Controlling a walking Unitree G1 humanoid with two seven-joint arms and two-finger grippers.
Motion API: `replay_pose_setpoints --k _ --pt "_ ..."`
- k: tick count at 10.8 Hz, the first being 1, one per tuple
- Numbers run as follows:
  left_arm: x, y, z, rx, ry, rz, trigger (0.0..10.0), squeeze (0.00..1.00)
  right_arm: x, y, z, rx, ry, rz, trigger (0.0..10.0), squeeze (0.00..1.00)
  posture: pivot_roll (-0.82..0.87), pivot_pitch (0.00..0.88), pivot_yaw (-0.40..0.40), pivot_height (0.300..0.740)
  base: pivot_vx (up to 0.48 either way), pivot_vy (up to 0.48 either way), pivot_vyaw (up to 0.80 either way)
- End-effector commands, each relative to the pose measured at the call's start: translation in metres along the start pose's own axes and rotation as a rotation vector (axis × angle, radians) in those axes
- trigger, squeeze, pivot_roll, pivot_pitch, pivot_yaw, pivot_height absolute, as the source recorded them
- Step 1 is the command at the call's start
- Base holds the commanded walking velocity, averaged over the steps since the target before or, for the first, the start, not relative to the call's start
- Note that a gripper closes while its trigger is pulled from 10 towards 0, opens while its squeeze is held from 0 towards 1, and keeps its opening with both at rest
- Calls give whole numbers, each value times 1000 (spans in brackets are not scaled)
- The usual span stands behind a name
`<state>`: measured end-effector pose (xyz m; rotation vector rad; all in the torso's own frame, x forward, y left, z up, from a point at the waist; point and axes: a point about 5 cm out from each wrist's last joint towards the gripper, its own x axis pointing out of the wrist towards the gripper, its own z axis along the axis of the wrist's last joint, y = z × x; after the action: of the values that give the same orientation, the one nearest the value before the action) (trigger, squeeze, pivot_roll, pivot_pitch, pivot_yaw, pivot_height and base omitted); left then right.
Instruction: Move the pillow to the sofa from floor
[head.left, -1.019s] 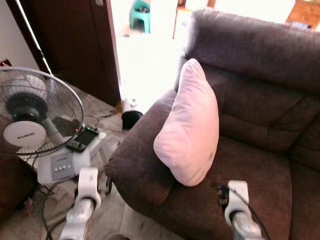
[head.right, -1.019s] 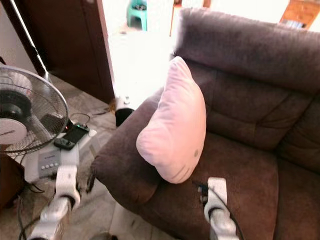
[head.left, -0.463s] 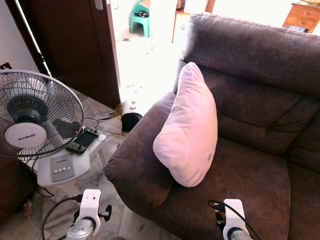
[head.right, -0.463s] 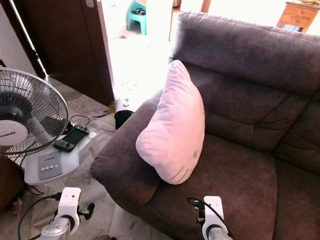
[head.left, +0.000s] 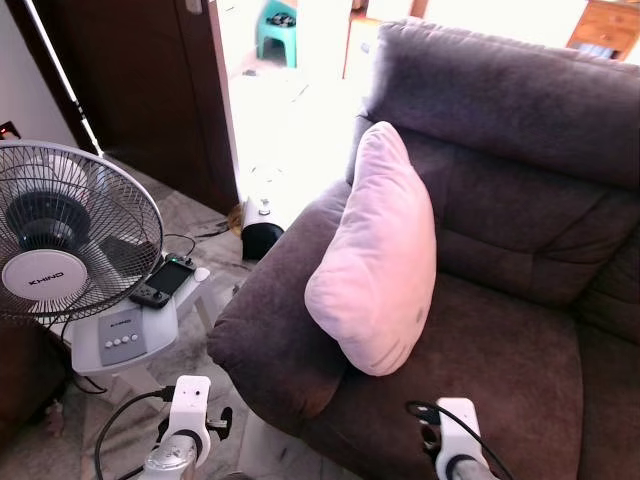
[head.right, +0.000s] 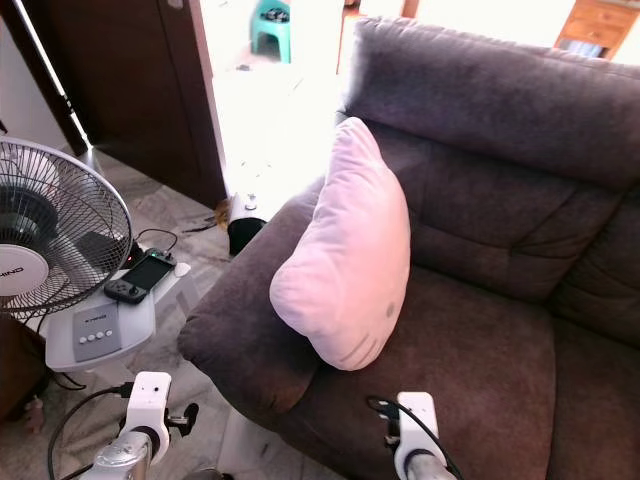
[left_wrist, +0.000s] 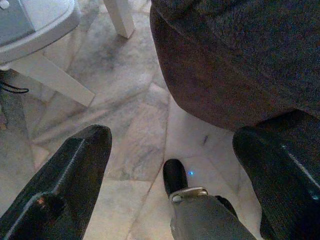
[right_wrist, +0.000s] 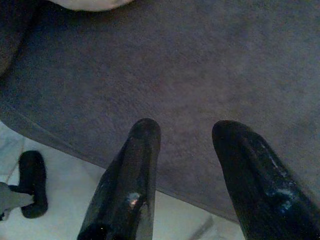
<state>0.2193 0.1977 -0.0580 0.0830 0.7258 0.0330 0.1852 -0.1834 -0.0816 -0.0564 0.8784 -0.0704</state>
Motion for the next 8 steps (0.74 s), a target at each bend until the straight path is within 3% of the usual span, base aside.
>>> replay_pose_setpoints --k 1,3,5,7,8 --pt "0 -1 -3 -5 10 3 10000 0 0 -1 -2 8 15 -4 10000 0 97 68 -56 719 0 0 0" --pt "-1 0 -3 -13 9 2 10000 0 1 -6 2 114 2 -58 10000 0 95 74 -53 719 0 272 0" --pt "-1 1 -5 -14 12 2 10000 0 1 -10 4 122 4 -74 10000 0 98 73 -56 719 0 283 0" --pt "-1 0 -5 -18 12 1 10000 0 0 -13 0 142 19 -86 10000 0 101 69 -56 719 0 274 -769" --pt "-1 0 -5 -19 15 -4 10000 0 -1 -15 -2 128 18 -99 10000 0 99 69 -56 719 0 277 0"
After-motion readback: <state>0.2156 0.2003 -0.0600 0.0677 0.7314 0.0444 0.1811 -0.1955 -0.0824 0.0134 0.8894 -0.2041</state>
